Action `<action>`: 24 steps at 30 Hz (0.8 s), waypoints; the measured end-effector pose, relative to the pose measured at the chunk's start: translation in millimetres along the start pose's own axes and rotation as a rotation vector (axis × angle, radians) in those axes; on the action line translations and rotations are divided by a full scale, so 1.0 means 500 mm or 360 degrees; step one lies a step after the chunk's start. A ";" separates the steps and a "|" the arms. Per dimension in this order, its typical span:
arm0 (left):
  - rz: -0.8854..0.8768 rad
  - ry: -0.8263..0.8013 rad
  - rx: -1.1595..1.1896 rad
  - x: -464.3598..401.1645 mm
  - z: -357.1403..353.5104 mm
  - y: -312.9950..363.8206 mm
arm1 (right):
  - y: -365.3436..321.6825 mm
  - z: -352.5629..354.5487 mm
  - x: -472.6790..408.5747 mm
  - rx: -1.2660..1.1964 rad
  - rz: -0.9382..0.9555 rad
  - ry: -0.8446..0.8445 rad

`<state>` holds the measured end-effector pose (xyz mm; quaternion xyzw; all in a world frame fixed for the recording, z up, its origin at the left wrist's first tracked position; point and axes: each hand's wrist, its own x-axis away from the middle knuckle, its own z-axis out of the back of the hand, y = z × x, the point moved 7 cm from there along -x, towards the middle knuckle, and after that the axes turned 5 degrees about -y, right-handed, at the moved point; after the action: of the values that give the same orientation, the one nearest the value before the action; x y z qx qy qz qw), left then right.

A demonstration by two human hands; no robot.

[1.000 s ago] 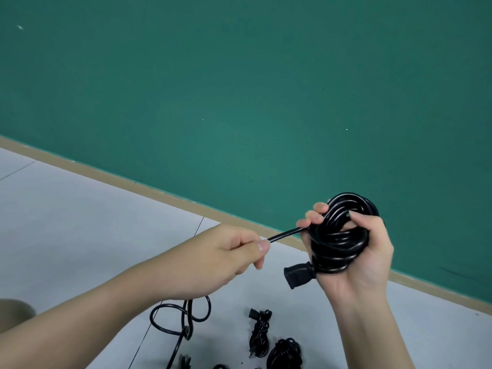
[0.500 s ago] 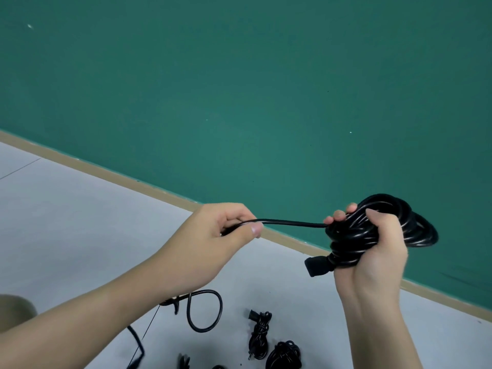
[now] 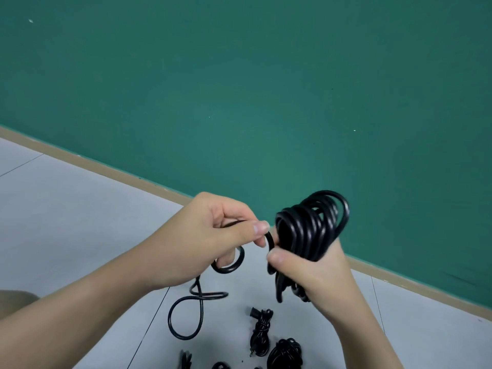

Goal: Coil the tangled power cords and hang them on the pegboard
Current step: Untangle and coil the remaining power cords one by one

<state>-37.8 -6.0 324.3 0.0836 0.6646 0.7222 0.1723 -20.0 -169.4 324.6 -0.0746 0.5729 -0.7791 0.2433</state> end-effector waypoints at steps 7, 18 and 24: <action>0.0226 -0.0002 0.0007 0.019 0.001 -0.011 | -0.008 -0.062 -0.004 0.0247 -0.0112 -0.0202; 0.0476 -0.0180 -0.0403 0.015 0.010 -0.019 | 0.037 0.055 0.002 0.0497 -0.0383 0.0618; 0.0248 0.0009 -0.0507 0.015 0.049 -0.012 | 0.039 0.069 0.015 0.0359 -0.0384 0.0524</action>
<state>-35.5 19.8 320.2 0.1044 0.5338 0.8298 0.1251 -7.4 -206.8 316.8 0.0133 0.5010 -0.8634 0.0586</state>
